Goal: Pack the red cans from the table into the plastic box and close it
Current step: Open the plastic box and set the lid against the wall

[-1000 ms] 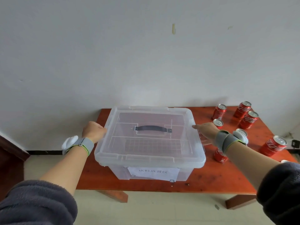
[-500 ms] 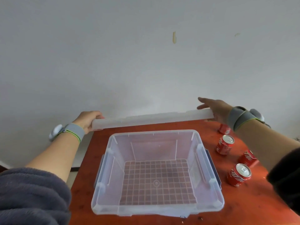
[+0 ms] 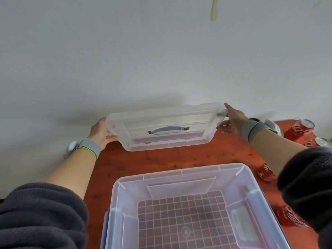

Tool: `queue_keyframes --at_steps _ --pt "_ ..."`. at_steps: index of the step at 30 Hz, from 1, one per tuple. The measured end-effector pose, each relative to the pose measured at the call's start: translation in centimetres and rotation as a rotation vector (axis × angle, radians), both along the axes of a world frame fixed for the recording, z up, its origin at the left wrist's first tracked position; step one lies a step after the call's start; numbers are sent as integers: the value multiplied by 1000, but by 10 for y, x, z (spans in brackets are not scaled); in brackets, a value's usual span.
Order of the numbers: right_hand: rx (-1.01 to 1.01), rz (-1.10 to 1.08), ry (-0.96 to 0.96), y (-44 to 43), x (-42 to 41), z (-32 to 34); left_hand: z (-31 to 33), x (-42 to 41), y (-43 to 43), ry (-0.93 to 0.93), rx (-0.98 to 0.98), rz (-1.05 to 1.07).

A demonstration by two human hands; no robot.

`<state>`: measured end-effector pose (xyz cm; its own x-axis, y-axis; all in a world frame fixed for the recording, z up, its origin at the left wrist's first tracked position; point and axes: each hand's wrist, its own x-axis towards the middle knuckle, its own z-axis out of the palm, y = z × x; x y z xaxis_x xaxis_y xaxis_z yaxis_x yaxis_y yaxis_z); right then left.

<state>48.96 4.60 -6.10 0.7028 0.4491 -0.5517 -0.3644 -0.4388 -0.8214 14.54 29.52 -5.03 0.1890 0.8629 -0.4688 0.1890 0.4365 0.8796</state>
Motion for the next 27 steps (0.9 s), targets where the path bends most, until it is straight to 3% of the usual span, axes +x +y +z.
queue_keyframes --at_steps 11,17,21,27 --pt "58 -63 44 47 17 -33 -39 33 47 3 -36 10" --pt "25 20 -18 53 17 -34 -38 33 43 133 21 8" --pt "-88 88 -313 39 13 -24 -26 29 28 305 182 41" --pt "-162 301 -734 -30 6 32 17 80 -35 268 407 -199"
